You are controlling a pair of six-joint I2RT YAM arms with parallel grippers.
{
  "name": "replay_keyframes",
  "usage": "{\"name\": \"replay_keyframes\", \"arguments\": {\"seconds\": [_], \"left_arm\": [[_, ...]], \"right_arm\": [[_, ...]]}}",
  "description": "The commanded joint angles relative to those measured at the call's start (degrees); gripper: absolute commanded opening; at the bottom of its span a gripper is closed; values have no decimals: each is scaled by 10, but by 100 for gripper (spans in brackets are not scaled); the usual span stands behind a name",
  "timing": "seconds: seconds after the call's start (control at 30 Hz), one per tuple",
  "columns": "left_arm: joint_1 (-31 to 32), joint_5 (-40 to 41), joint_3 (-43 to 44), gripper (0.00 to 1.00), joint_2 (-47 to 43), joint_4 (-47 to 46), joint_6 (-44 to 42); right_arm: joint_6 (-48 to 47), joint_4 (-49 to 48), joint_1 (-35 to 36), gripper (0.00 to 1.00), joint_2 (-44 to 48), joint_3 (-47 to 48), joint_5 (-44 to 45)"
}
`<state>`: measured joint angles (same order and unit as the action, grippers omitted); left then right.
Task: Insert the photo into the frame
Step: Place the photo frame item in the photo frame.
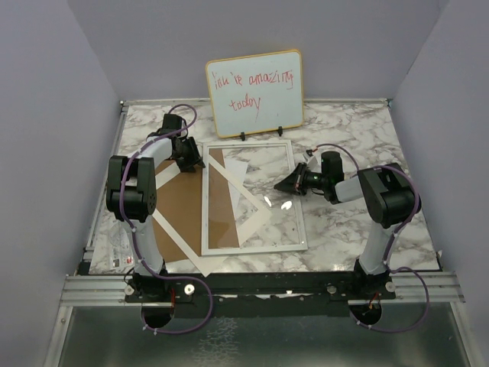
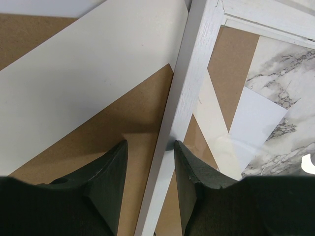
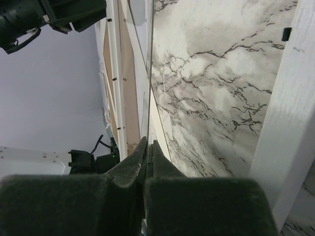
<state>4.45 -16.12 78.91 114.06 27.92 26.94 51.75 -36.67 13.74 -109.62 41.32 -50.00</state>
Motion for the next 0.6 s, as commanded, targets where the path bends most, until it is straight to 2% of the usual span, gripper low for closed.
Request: {"name": "replay_keyframes", "arguments": {"seconds": [0.0,0.17,0.37,0.57], "left_arm": [[5,-8,-16,44,42,1,-6],[5,-8,-16,44,42,1,-6],[5,-5,-17,44,44,1,-7],[5,-6,-17,44,47,1,-7]], "right_arm": [[-11,0,-2,1,-5,14,0],[13,-43,-1,2,-16,12,-26],[84,-163,-1,2,-11,-12,-65],[89,-174,-1,2,-3,-16,-72]]}}
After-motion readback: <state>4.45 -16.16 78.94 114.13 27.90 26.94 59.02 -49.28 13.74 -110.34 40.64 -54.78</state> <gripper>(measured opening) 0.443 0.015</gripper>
